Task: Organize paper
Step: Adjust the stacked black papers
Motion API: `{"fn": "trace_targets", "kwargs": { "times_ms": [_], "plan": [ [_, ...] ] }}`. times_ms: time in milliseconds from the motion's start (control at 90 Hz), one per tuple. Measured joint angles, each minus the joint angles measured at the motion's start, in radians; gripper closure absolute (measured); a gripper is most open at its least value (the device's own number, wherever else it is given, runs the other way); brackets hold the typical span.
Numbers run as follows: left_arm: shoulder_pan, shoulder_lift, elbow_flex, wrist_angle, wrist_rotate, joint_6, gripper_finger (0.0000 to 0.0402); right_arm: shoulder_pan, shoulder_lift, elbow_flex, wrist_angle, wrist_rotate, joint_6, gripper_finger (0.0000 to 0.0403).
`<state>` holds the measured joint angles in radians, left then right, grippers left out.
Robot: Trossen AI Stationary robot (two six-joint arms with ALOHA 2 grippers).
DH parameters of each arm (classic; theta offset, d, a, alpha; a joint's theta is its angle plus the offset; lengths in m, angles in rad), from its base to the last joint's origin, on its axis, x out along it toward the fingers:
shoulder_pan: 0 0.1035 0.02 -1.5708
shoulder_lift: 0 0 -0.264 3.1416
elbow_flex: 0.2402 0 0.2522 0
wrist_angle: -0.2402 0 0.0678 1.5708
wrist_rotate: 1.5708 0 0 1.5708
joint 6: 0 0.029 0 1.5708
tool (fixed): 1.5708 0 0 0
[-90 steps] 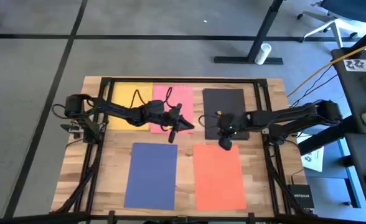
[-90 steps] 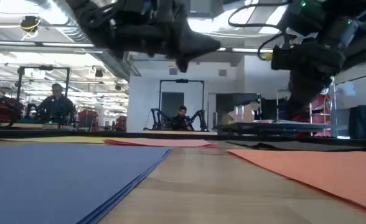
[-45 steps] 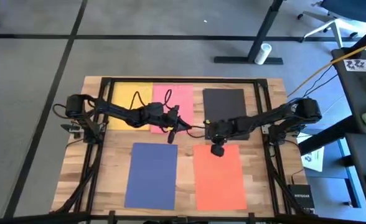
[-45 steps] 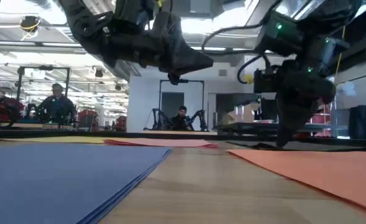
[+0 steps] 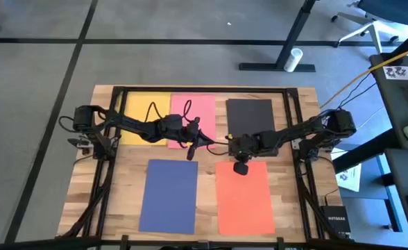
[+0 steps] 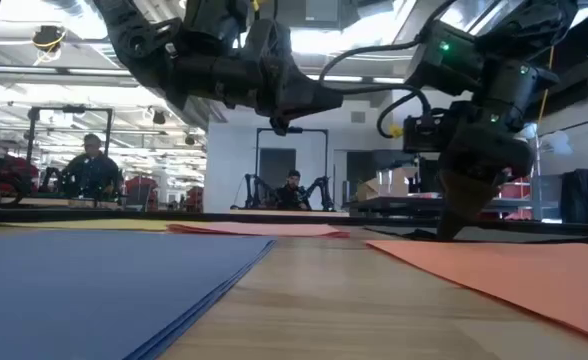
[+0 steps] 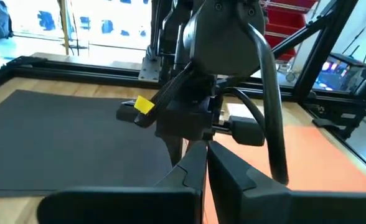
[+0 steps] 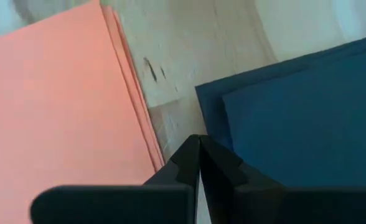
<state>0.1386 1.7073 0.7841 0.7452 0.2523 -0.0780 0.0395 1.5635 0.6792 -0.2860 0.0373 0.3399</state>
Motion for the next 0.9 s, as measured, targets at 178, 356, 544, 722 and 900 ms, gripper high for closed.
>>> {"fn": "trace_targets", "kwargs": {
  "times_ms": [178,356,544,722,900],
  "plan": [
    [-0.001,0.0,0.0,-0.002,0.0,-0.001,0.0402,0.0,0.008,0.001,0.003,0.008,0.004,0.0402],
    [-0.001,0.0,0.0,-0.002,0.0,-0.001,0.0402,0.0,0.01,0.001,0.004,0.03,0.022,0.0402],
    [-0.001,0.0,0.0,-0.002,0.0,-0.005,0.0402,0.0,0.01,0.001,0.005,0.047,0.028,0.0402],
    [-0.001,0.0,0.0,-0.002,0.0,-0.005,0.0402,-0.001,0.011,0.0,0.006,0.067,0.03,0.0402],
    [-0.001,0.0,0.0,-0.002,0.001,-0.003,0.0402,-0.002,0.011,0.0,0.005,0.077,0.035,0.0402]
  ]
}}
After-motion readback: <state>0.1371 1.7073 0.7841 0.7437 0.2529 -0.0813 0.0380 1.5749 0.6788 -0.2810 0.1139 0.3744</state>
